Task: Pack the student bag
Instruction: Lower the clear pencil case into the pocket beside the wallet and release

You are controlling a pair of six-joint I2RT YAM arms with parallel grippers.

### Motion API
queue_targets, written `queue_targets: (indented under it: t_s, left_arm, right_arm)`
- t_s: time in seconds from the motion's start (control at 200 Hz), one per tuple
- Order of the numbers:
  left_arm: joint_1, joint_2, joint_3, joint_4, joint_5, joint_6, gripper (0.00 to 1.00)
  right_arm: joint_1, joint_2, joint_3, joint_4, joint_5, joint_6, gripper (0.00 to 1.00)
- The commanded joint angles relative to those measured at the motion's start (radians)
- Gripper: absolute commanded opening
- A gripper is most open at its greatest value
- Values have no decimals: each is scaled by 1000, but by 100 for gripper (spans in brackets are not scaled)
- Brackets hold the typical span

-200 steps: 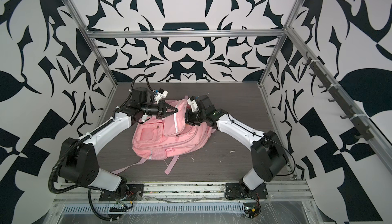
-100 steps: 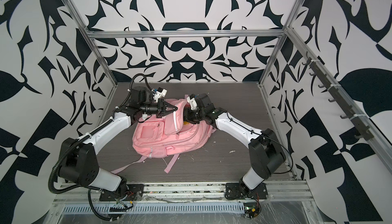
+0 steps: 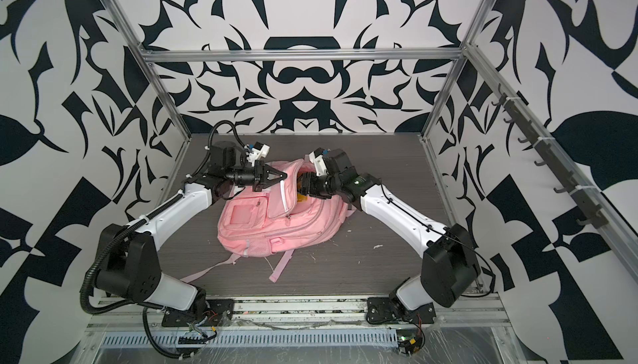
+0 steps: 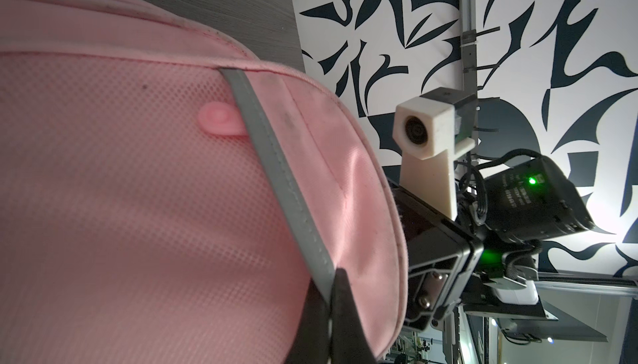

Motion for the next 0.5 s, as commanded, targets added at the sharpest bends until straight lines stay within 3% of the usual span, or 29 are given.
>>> queue_targets:
  t_s: [0.0,0.095,0.29,0.495]
  left_arm:
    - [12,8,19,39,19,49,0]
    - [12,32,45,-42,-21,108,0]
    - [11,73,56,-49,-66,108,0]
    - [-26,112,74,-80,-115,103,2]
  right_arm:
    - [6,-66,0,34,6,-30,58]
    - [-24,-99,-3,-53,42,-69,58]
    - [-203,-212,-33,-119,46,-100,59]
    - [-210,-232,-42,-205,76,-159,59]
